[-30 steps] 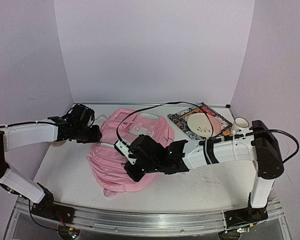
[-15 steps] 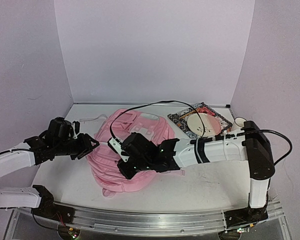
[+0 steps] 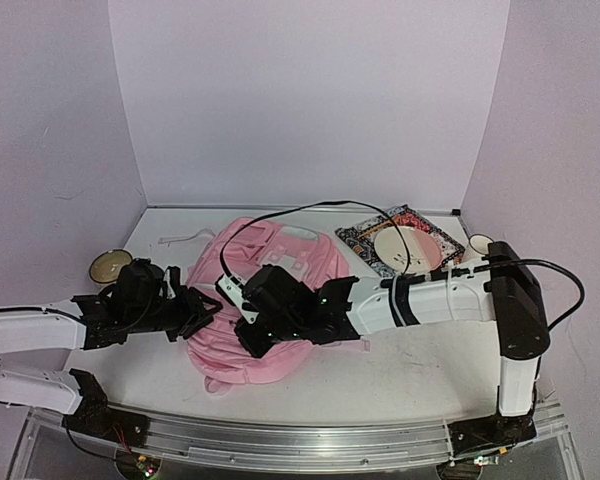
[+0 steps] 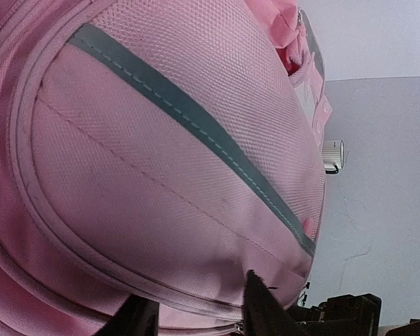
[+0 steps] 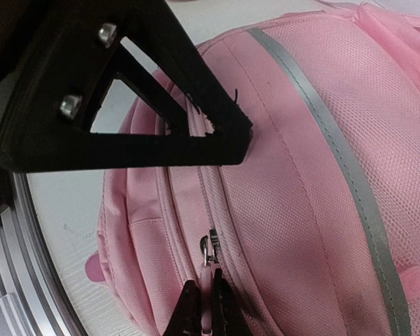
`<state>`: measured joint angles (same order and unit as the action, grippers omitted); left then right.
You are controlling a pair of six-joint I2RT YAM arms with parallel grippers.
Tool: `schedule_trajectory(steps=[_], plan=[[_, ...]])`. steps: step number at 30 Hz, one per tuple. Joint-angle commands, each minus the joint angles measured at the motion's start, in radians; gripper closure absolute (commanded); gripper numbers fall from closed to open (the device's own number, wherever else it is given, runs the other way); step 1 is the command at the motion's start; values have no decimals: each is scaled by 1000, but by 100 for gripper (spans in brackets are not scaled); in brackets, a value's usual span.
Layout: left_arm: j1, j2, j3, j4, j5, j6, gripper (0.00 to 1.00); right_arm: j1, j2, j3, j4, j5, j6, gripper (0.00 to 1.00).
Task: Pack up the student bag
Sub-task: Zip the pocket on the back of the student bag.
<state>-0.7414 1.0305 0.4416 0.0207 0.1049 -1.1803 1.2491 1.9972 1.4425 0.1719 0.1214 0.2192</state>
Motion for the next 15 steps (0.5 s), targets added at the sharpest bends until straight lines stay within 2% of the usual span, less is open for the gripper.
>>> schedule_trajectory(steps=[1, 5, 6, 15], plan=[[-3, 17, -10, 80, -77, -12, 74, 10, -55, -24, 13, 35, -3, 100], [-2, 0, -40, 77, -126, 5, 98, 9, -118, -101, -2, 100, -6, 100], [-1, -5, -44, 72, -137, 14, 100, 9, -134, -123, -11, 119, -7, 100], [-1, -60, -22, -59, -201, 76, 100, -46, -288, -291, -112, 243, 9, 100]])
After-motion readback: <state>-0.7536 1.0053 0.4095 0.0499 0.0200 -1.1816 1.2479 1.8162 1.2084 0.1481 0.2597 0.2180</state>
